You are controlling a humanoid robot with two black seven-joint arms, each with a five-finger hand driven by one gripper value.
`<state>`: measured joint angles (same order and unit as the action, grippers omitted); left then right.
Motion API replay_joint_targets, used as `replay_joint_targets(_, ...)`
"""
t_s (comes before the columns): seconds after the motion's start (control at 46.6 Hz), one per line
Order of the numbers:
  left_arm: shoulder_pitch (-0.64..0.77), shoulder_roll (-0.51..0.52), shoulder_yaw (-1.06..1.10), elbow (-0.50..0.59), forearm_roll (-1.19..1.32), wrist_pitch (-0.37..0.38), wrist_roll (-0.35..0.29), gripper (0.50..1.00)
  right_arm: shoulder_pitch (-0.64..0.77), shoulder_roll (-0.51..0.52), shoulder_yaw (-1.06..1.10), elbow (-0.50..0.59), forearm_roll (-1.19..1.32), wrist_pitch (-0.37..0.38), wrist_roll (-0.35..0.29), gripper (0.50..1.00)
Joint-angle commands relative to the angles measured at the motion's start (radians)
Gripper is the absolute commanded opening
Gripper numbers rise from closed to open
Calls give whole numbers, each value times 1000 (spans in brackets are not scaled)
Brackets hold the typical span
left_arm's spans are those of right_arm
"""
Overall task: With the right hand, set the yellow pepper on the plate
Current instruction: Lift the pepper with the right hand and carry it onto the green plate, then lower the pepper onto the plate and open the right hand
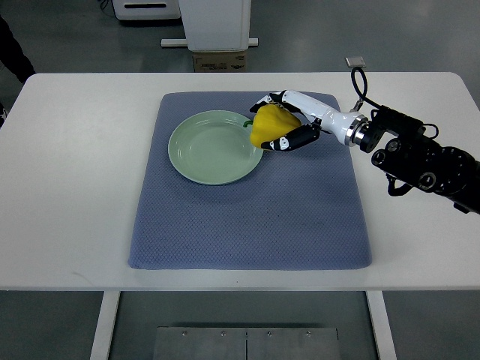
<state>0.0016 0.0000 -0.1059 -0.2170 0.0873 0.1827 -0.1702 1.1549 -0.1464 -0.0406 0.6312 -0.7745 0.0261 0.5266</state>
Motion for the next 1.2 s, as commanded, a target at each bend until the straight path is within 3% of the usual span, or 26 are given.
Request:
replay_joint_targets(0.0, 0, 0, 0, 1, 0, 0, 0, 1000, 2, 45, 1, -28, 0, 0, -11, 500)
replay_joint_targets(0.193, 0, 0, 0, 1, 0, 0, 0, 1000, 19, 146, 2, -90, 0, 0, -49, 500)
replay_joint_targets(0.429, 0, 0, 0, 1, 0, 0, 0, 1000, 31, 146, 38, -145, 0, -2, -99, 500)
replay_joint_targets(0.751, 0, 0, 0, 1, 0, 0, 0, 1000, 29, 146, 36, -140, 0, -2, -123, 500)
replay_joint_targets(1.181, 0, 0, 0, 1, 2, 0, 0, 1000, 8, 146, 30, -51, -3, -2, -111, 500)
